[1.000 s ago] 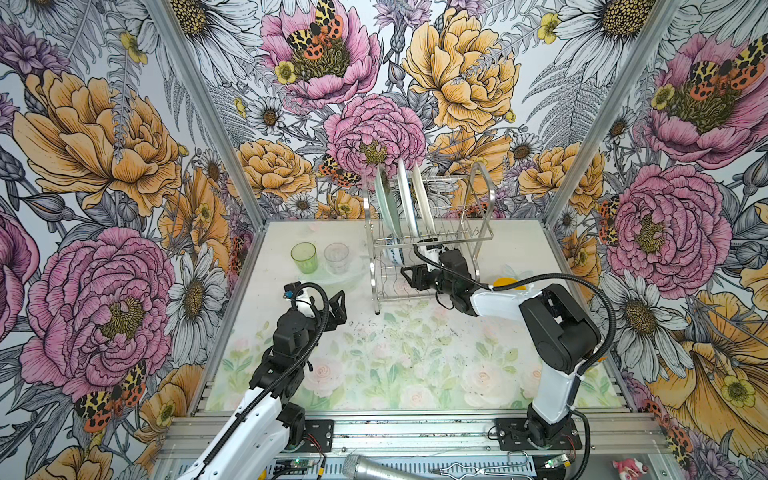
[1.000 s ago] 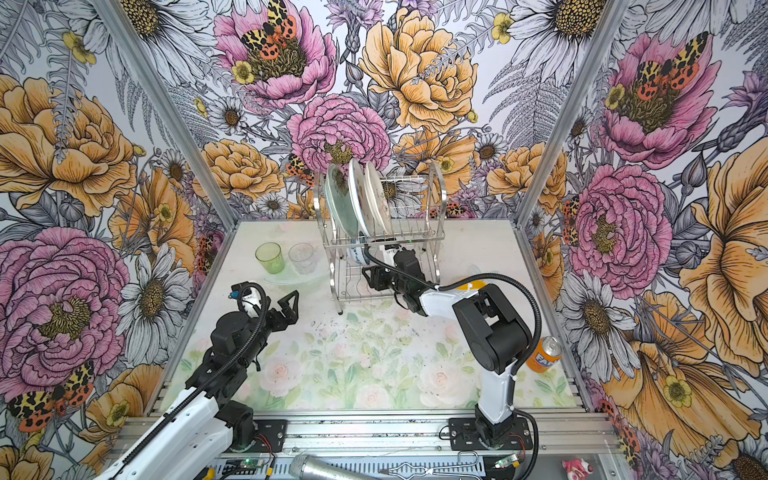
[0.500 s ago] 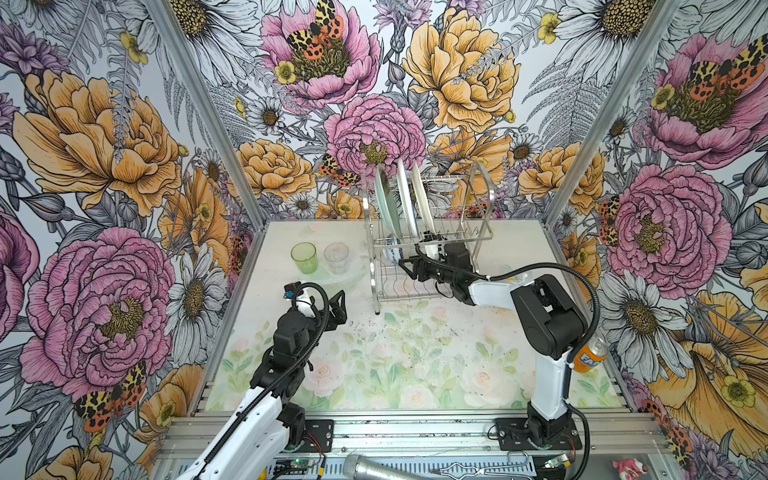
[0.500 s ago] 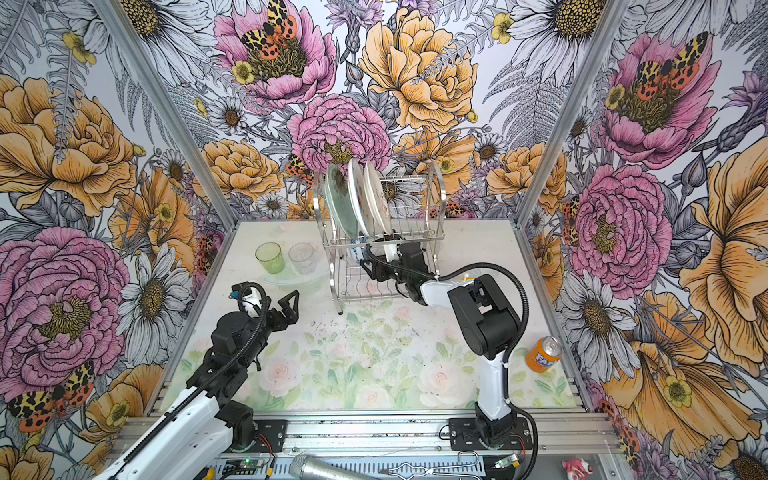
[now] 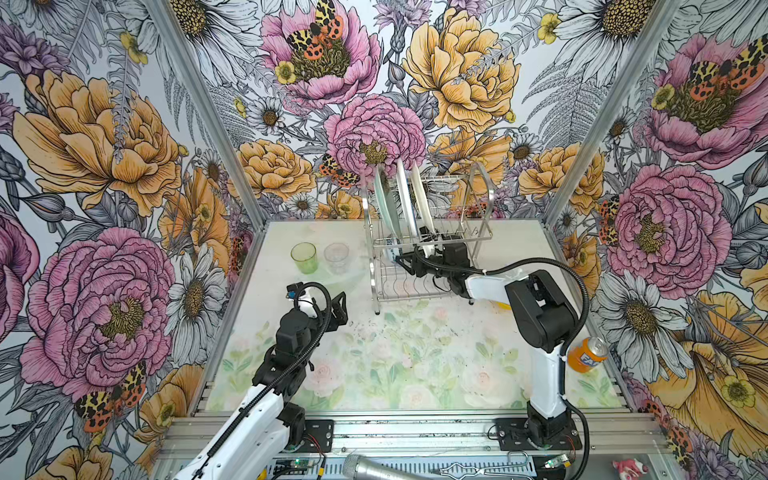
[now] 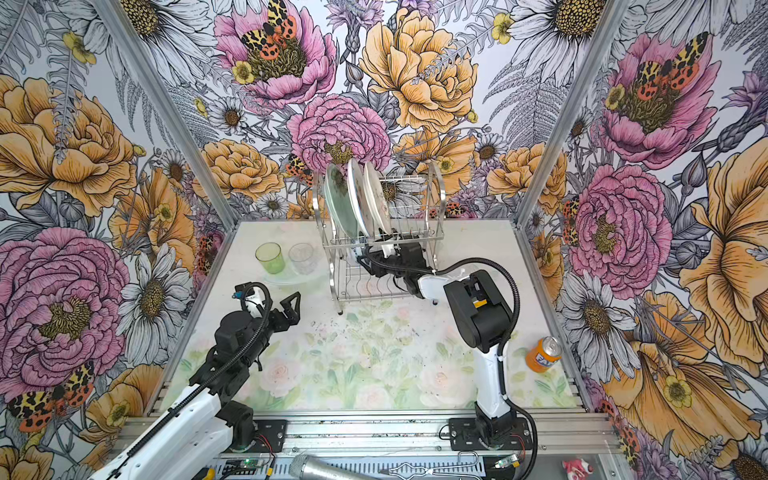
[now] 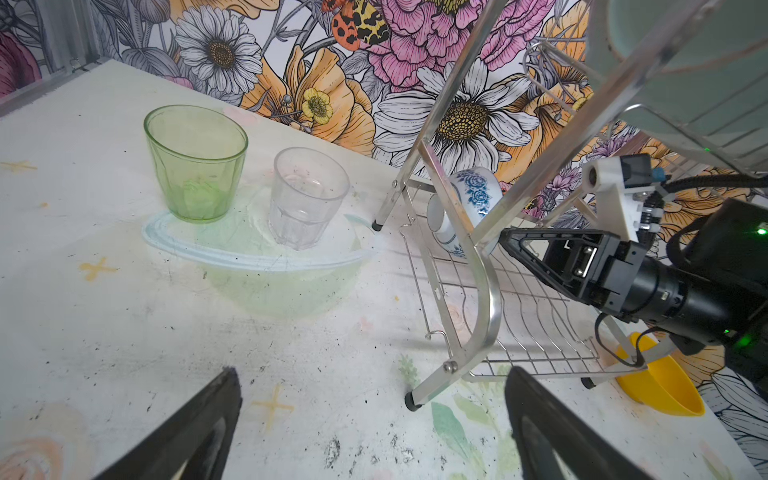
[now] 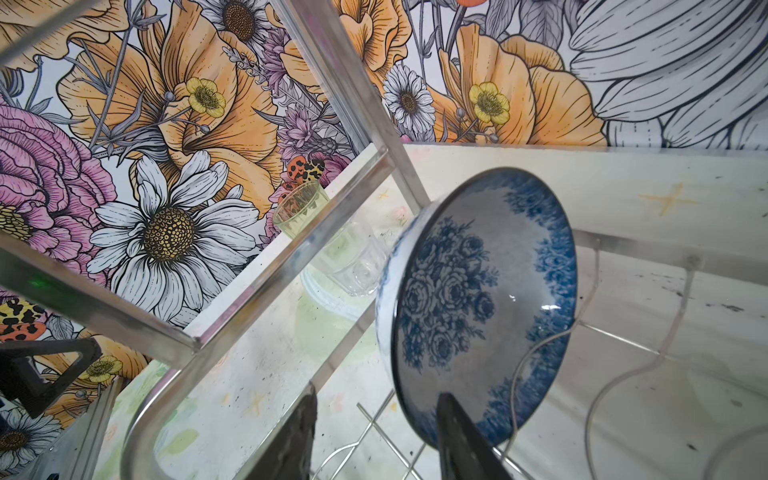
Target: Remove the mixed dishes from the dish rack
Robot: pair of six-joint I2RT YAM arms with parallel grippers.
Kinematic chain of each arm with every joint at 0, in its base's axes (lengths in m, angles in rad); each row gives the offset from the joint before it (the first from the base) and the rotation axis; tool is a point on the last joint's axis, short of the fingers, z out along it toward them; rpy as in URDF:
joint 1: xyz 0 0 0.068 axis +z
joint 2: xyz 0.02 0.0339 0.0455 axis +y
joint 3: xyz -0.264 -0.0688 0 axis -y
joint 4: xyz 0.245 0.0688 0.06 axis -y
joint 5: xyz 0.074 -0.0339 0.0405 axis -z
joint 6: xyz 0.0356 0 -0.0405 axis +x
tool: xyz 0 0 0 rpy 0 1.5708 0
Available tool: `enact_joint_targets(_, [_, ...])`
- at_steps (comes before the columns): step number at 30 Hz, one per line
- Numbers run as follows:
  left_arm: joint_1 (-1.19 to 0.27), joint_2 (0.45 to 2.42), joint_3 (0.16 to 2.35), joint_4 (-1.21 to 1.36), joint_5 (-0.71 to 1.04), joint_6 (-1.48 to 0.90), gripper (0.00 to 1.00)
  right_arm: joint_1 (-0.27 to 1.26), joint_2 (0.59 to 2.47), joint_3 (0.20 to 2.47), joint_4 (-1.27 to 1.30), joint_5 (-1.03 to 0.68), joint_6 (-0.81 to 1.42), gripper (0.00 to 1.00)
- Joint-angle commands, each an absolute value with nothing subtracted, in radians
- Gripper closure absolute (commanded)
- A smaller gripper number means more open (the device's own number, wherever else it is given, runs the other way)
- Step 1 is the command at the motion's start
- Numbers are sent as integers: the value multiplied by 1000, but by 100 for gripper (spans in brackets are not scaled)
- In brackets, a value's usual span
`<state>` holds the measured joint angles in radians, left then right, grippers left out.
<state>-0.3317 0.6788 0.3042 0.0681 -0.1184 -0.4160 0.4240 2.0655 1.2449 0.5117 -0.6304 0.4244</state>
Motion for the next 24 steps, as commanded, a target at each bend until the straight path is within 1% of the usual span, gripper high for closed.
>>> enact_joint_targets(1, [-340, 684, 297, 101, -98, -399, 1, 420, 2093, 1291, 515, -650, 422, 54])
enact_joint_targets(8, [-339, 684, 298, 98, -97, -397, 1, 420, 2123, 1328, 505, -665, 429, 57])
enact_joint_targets(13, [-339, 683, 300, 93, -103, -393, 1, 422, 2142, 1351, 503, -674, 433, 61])
enact_joint_targets(18, [-339, 688, 300, 94, -103, -392, 1, 424, 2164, 1375, 501, -692, 445, 62])
enact_joint_targets(24, [-339, 694, 301, 94, -101, -391, 1, 425, 2169, 1377, 500, -696, 446, 68])
